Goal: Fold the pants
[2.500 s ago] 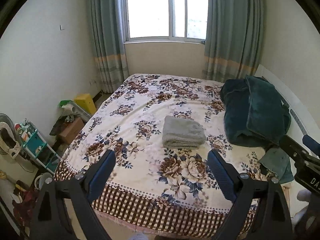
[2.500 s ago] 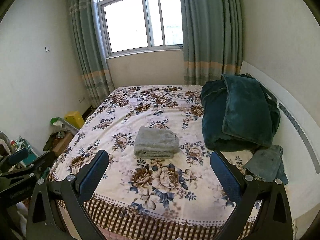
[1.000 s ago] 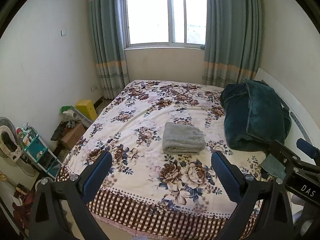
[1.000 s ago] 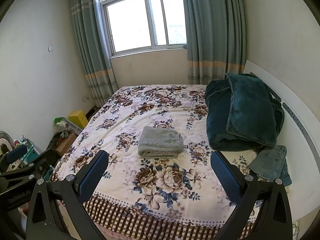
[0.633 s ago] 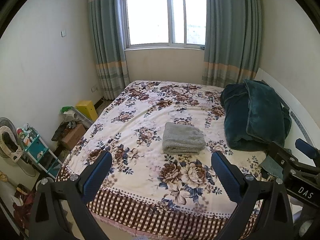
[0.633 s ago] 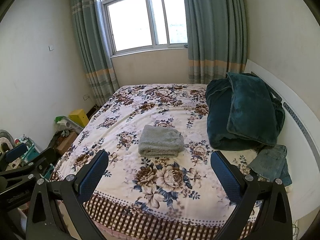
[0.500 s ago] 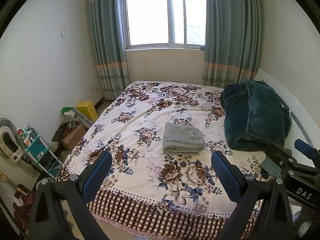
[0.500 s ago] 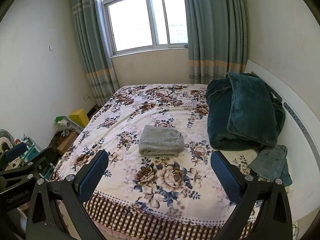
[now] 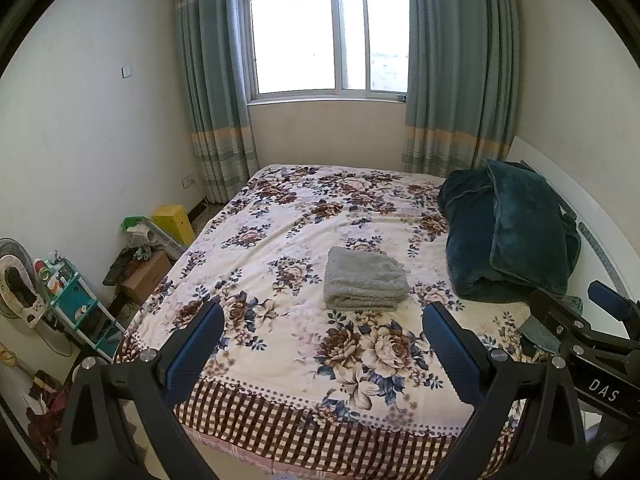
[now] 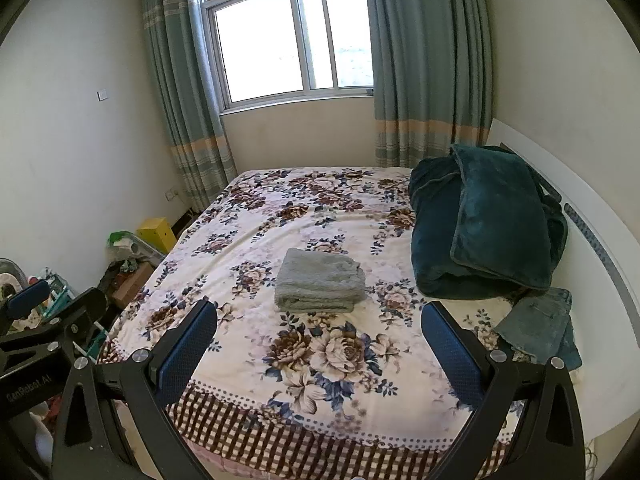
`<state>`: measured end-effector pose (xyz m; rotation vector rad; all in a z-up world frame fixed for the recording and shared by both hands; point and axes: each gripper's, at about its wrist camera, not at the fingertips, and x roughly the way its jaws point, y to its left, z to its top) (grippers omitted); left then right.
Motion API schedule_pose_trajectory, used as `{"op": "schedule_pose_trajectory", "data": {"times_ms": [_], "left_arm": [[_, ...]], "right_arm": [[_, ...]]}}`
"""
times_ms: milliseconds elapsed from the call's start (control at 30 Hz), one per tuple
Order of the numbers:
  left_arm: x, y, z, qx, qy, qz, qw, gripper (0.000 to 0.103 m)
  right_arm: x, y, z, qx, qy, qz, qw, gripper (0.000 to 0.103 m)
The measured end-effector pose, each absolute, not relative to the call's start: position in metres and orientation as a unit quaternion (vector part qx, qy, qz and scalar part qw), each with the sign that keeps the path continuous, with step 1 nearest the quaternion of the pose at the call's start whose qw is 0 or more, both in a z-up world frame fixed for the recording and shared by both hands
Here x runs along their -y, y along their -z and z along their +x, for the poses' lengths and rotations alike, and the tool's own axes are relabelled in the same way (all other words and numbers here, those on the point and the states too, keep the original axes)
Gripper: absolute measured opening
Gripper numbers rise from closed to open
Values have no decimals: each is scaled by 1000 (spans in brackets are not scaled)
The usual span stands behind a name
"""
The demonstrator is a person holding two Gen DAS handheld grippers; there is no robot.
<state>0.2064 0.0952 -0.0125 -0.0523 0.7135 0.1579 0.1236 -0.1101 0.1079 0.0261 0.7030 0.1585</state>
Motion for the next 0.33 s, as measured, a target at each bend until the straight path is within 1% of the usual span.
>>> {"op": "schedule_pose_trajectory", "data": {"times_ms": [333], "left_arm": [[-88,9,201,-340,-72,-24,937,101]], "right_arm": [[113,-106,119,-344,-75,12,936,103]]}}
